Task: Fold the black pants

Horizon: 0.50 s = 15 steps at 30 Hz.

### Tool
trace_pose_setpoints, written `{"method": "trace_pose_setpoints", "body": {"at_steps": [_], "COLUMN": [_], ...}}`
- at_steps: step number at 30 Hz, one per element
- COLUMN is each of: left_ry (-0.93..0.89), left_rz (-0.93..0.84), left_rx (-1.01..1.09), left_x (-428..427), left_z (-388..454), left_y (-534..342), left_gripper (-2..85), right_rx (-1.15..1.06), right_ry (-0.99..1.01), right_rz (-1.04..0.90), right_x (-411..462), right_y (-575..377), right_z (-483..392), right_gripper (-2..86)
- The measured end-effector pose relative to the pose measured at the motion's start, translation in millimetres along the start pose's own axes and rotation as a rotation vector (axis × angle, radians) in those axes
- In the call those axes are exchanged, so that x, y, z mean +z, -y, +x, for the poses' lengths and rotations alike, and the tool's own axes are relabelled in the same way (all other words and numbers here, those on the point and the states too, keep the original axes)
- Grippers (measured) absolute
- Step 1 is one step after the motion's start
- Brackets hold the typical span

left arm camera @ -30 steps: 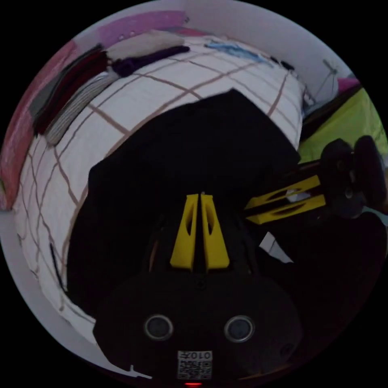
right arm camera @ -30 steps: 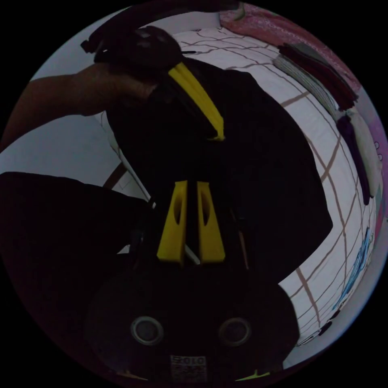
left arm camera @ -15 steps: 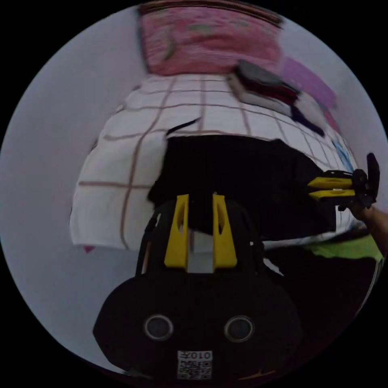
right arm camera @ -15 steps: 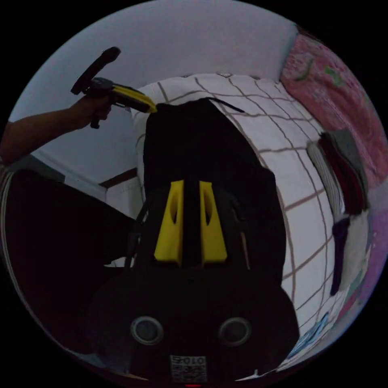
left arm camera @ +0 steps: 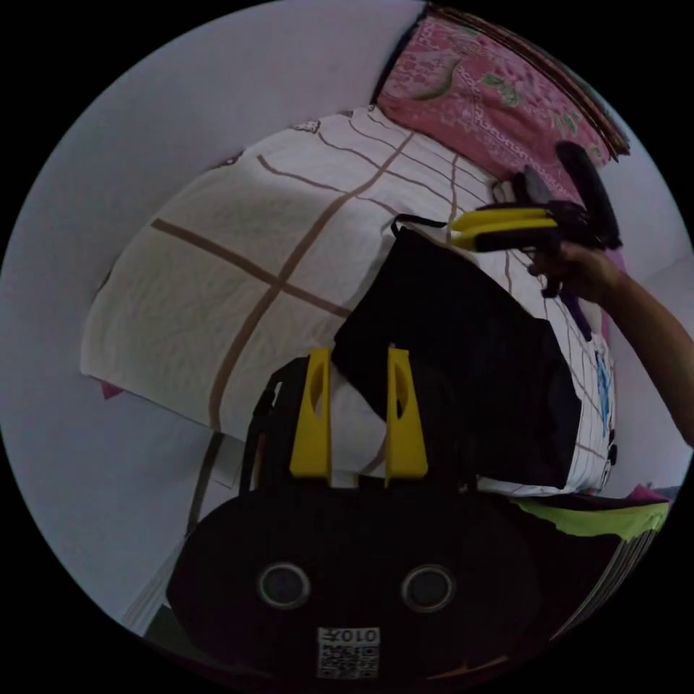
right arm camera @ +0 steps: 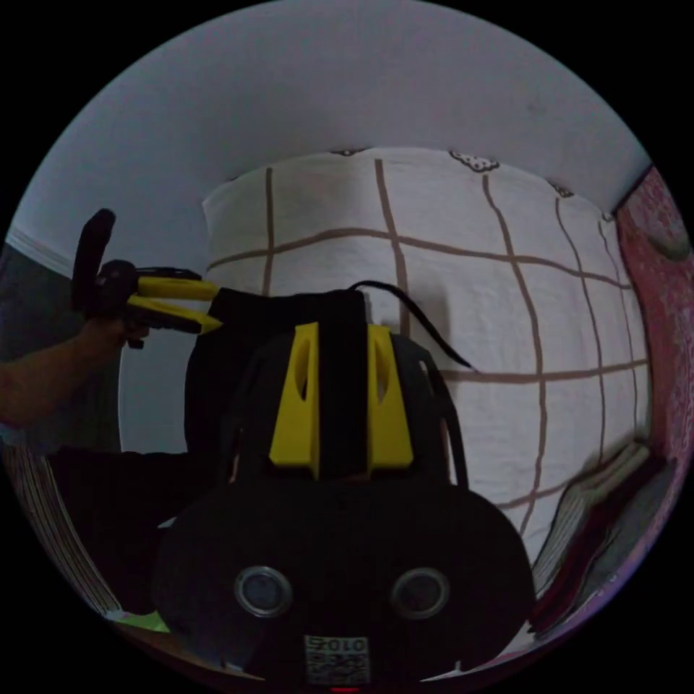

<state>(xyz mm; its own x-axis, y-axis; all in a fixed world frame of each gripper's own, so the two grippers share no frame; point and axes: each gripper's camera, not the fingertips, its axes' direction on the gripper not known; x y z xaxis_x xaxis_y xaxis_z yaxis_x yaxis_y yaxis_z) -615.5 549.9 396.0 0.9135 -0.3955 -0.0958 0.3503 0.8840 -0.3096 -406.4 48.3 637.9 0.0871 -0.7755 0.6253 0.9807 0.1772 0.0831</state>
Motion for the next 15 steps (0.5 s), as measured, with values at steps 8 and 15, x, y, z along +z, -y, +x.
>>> {"method": "trace_pose_setpoints", "body": {"at_steps": [8,15], "left_ry": [-0.064,-0.079], "left_rz": [-0.033,-0.013], "left_rx": [-0.037,-0.056], "left_x": [4.3,-7.3], "left_z": [-3.5,18.7], "left_y": [-21.0,-36.9], "left_gripper": [8.8,5.8], "right_rx": [-0.015,-0.034], "right_ry": [0.109,0.161], "right_rz": [-0.122,-0.032], "right_x": [40.3,22.1], "right_y": [24.7,-0.7], "right_z": [37.3,53.1], "right_gripper": [9.5,6.4]}}
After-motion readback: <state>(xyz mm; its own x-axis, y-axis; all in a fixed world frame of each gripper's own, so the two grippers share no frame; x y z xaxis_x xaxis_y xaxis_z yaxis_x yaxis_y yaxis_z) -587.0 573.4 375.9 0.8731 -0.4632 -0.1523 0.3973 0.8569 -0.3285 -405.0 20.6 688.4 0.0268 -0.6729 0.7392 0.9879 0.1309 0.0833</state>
